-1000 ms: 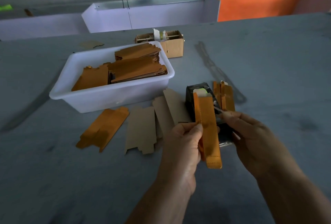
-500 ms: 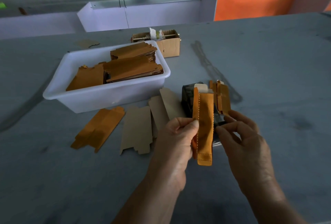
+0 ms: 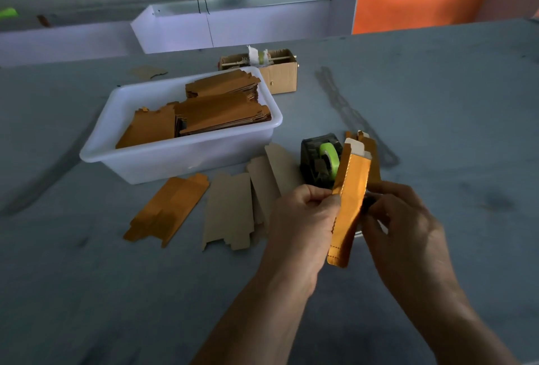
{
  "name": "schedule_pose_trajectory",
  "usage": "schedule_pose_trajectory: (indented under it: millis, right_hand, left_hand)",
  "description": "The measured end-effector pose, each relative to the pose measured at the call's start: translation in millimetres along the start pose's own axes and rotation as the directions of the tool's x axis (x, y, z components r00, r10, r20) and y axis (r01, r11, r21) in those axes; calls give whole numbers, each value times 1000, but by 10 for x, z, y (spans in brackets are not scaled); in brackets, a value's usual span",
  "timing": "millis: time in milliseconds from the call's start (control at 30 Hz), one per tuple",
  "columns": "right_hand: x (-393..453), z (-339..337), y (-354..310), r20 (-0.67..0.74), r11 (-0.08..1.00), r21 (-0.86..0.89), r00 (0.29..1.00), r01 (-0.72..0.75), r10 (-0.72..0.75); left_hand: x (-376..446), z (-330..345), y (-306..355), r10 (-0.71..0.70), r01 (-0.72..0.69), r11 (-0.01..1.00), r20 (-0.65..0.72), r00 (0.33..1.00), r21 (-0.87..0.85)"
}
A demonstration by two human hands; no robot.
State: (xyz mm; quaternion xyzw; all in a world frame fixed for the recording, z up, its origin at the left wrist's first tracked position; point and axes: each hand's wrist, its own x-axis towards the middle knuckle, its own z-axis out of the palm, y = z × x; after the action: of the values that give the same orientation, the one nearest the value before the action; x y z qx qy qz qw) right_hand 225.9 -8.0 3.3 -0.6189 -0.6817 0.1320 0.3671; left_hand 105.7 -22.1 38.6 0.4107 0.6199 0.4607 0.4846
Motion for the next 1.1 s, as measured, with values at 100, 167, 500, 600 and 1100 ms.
schedule_pose_trajectory:
  millis: [100,167,500,600,1100]
  right_hand:
    - [-44,-56,53,-42,999,32,999,-32,34]
    - [-59,-168,84,-94,988,150,994,-38,52]
    - [41,-455,-219,268,758,645,958,-96,-106]
    - [55,-415,-228,283,801,596,948,-56,-144]
    - [20,-365,-324,224,938,342,974,-58,-21]
  left_hand:
    - [-6,-5,4,-7,7,1000,4,1000,-3]
    - [14,-14,-4,-20,21,999,19,1000,-34]
    - [40,-102,47,-96,126,968,144,985,-219]
    - [-5,-134,30,-101,140,965,176,979,-223]
    - [-140,-210,68,-59,117,962,233,971,-247]
